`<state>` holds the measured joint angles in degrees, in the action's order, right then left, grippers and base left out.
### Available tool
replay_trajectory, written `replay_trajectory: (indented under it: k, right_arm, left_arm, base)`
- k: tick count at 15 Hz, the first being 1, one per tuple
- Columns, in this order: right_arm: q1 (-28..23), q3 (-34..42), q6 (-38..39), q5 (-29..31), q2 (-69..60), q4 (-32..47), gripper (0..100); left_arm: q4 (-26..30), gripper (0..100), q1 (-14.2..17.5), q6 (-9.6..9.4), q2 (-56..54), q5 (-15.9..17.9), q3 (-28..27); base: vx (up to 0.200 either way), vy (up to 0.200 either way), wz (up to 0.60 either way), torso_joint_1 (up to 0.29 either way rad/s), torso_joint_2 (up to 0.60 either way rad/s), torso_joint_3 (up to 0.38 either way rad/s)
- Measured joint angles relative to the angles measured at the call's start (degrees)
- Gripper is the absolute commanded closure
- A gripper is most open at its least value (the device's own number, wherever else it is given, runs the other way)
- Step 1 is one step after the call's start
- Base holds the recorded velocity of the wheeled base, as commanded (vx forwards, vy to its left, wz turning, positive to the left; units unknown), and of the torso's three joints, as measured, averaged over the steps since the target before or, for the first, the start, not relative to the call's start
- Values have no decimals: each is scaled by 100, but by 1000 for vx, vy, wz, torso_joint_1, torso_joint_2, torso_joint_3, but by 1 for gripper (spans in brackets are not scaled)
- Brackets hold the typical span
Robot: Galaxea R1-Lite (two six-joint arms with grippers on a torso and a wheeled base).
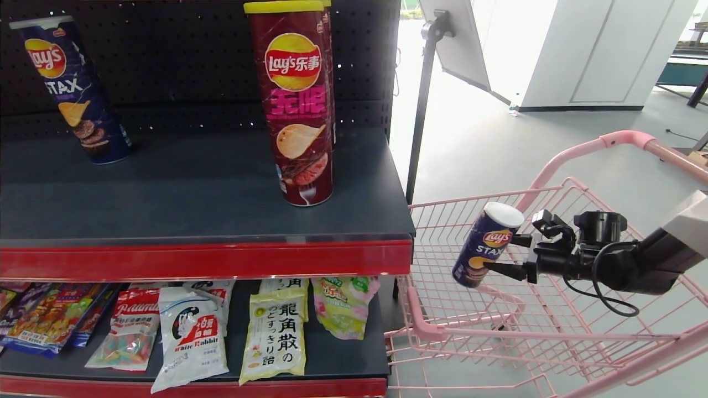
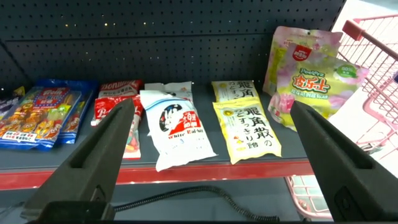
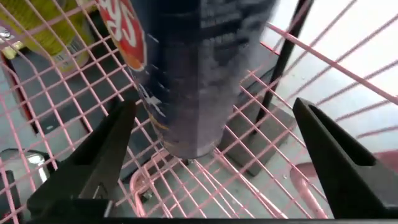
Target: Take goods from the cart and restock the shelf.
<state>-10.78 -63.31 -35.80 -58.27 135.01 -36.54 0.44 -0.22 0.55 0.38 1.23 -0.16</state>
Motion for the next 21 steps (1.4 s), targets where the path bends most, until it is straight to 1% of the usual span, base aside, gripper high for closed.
replay_trajectory:
  k: [3, 7, 8, 11, 16, 19, 21]
  right_arm:
    - [235, -224, 11, -163, 267, -2, 0]
    - [673, -496, 187, -183, 586, -17, 0]
    - [797, -583, 197, -183, 669, -22, 100]
    - [1003, -734, 193, -180, 802, -46, 100]
    - [1001, -756, 215, -274, 669, 13, 100]
    - [811, -679, 408, -321, 145, 11, 100]
    - [529, -430, 569, -383, -425, 6, 100]
  left_arm:
    - [-1, 0, 6, 0, 0, -1, -2]
    - [0, 0, 4, -4, 0, -1, -2]
    - [0, 0, 0, -4, 0, 0, -2]
    - [0, 0, 0, -1, 0, -1, -2]
    - [0, 0, 0, -1, 0, 0, -2]
    - [0, 0, 0, -4, 0, -1, -2]
    - [0, 0, 4, -1, 0, -1, 0]
  base:
    - [0, 0, 0, 0, 0, 0]
    - [0, 0, 0, 0, 0, 0]
    - [0, 0, 0, 0, 0, 0]
    - [0, 0, 0, 0, 0, 0]
    - [0, 0, 0, 0, 0, 0]
    - [0, 0, 0, 0, 0, 0]
    - [0, 0, 0, 0, 0, 0]
